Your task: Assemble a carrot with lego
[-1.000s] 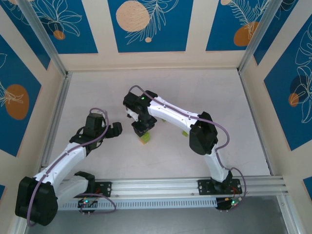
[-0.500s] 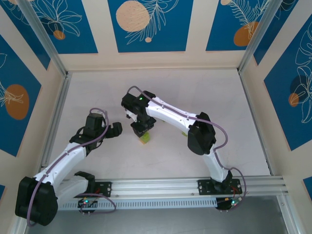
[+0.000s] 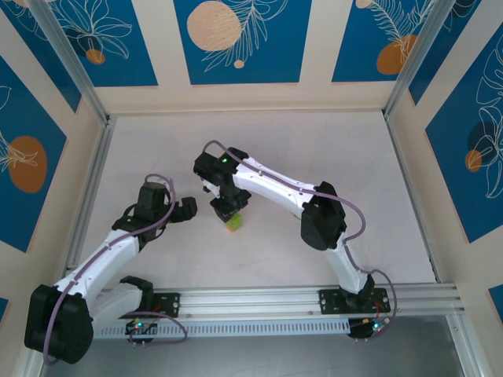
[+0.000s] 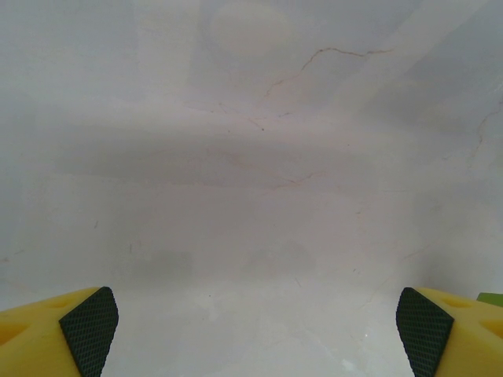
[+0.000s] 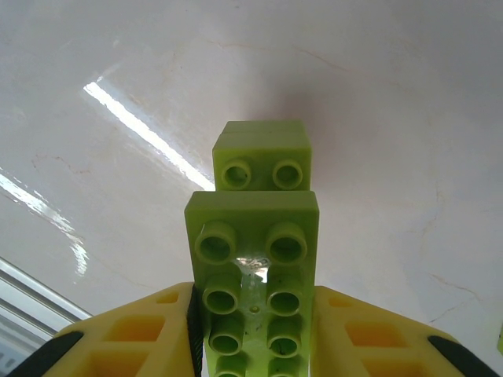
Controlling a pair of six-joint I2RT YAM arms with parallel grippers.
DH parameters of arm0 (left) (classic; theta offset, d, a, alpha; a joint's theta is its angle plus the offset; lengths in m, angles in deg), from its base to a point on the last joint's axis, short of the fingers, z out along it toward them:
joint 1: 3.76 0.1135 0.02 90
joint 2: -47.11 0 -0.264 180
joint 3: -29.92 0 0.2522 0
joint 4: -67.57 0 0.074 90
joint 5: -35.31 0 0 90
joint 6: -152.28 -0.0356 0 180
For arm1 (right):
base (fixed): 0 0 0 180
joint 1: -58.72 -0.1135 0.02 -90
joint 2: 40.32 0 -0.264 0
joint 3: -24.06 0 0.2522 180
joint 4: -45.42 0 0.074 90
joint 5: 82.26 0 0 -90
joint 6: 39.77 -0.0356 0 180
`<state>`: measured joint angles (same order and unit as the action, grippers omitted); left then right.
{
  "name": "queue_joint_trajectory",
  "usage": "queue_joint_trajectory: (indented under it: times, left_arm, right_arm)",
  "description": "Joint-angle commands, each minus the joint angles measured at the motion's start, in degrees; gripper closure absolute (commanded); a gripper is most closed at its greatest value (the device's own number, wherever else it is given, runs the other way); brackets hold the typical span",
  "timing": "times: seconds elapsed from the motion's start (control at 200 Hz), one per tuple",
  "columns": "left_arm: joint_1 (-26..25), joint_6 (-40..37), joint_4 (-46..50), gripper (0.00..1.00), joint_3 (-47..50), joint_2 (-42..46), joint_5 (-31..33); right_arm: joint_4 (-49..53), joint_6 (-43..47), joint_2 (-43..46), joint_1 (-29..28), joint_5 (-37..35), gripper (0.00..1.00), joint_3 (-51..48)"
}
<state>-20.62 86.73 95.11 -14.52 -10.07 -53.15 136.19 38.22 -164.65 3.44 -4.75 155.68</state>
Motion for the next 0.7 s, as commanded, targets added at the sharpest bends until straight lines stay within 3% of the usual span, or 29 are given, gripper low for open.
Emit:
queue_joint_trajectory:
  times: [0.0, 0.695]
  left_arm:
    - [0.78, -1.13, -0.84, 0.06, 0.48, 0.37, -0.66]
    - [0.78, -1.33, -0.88, 0.06, 0.39, 0.16, -0.85]
  right_arm:
    - [2.39, -0.03, -2.24, -0.79, -0.52, 0.65, 0.78]
    - [2.70, 1.19, -1.32, 0.97, -1.75, 0.65, 4.23]
